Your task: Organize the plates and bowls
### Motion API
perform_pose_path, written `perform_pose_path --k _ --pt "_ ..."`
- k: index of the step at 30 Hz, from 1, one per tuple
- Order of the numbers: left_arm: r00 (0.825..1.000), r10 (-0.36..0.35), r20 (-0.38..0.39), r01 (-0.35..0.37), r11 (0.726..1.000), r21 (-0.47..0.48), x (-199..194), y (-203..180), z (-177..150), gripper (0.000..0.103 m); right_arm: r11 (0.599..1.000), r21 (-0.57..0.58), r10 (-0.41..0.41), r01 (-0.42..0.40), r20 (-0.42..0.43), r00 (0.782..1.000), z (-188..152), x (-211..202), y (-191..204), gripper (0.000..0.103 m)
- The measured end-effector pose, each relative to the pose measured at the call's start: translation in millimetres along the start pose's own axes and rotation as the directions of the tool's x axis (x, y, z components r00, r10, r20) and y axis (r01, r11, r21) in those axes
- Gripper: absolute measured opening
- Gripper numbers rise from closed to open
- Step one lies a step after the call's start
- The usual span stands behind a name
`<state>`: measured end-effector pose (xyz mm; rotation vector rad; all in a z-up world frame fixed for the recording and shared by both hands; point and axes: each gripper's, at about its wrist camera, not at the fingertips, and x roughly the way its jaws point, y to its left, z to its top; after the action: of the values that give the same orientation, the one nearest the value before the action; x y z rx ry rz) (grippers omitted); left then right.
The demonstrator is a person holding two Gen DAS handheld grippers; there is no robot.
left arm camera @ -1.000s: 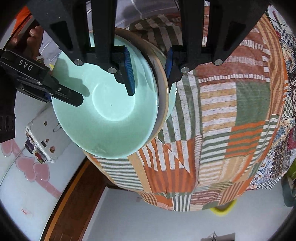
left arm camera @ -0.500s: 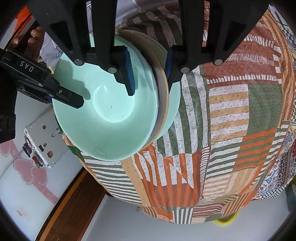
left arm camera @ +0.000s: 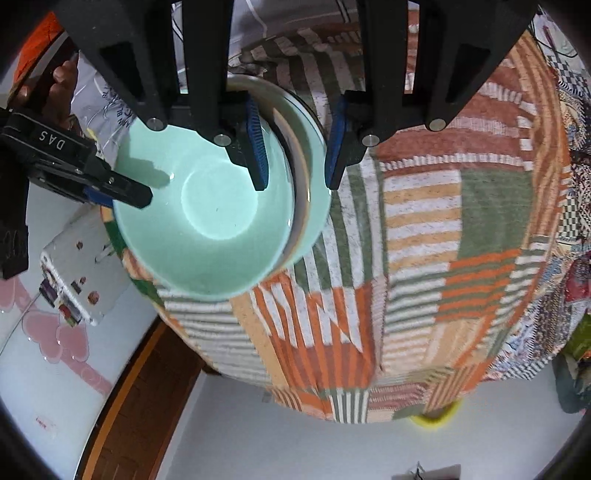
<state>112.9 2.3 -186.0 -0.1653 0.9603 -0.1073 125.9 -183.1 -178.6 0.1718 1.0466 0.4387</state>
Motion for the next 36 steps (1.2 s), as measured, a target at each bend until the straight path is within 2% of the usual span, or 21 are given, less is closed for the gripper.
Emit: perform_pose_path --k 4,8,10,13,16,17,20,22,24,26,30,36 --pt "0.995 0.003 0.1 -0.004 1.0 0.01 -39 -6 4 0.031 1.0 -0.02 -0.001 0.002 0.057 0.998 1 -26 3 0.038" --pt "0.972 0.006 0.236 -0.02 0.998 0.054 -88 -23 5 0.036 0.997 -0.077 -0.008 0.02 0.16 0.987 6 -66 16 0.038" --pt "0.948 0.015 0.319 -0.041 0.996 0.076 -113 -33 4 0.044 0.994 -0.104 0.004 0.019 0.216 0.976 9 -87 24 0.038" --pt "0.905 0.006 0.425 -0.051 0.994 0.095 -149 -45 2 0.049 0.99 -0.136 0.023 0.018 0.291 0.957 11 -113 37 0.038" --pt "0.869 -0.009 0.494 -0.047 0.994 0.101 -176 -52 0 0.054 0.986 -0.167 0.053 0.01 0.366 0.929 12 -140 49 0.041" --pt "0.853 -0.009 0.522 -0.051 0.994 0.1 -186 -54 -2 0.056 0.984 -0.179 0.063 0.01 0.398 0.915 11 -151 54 0.042" --pt "0.818 -0.011 0.575 -0.054 0.994 0.097 -206 -57 -8 0.068 0.977 -0.212 0.078 0.026 0.466 0.882 10 -172 65 0.043" --pt "0.802 -0.014 0.597 -0.051 0.994 0.092 -214 -57 -12 0.081 0.973 -0.228 0.09 0.031 0.498 0.863 8 -182 71 0.054" --pt "0.783 -0.008 0.623 -0.055 0.995 0.082 -222 -58 -16 0.089 0.969 -0.243 0.101 0.038 0.535 0.839 5 -192 76 0.06" --pt "0.765 -0.004 0.644 -0.064 0.995 0.081 -228 -58 -20 0.09 0.966 -0.255 0.11 0.042 0.553 0.826 4 -195 80 0.064" --pt "0.739 0.01 0.674 -0.09 0.992 0.085 -236 -61 -28 0.1 0.963 -0.267 0.125 0.045 0.586 0.801 3 -197 84 0.084" --pt "0.736 0.015 0.677 -0.094 0.992 0.081 -235 -57 -28 0.102 0.963 -0.263 0.122 0.06 0.622 0.774 0 -197 88 0.101"
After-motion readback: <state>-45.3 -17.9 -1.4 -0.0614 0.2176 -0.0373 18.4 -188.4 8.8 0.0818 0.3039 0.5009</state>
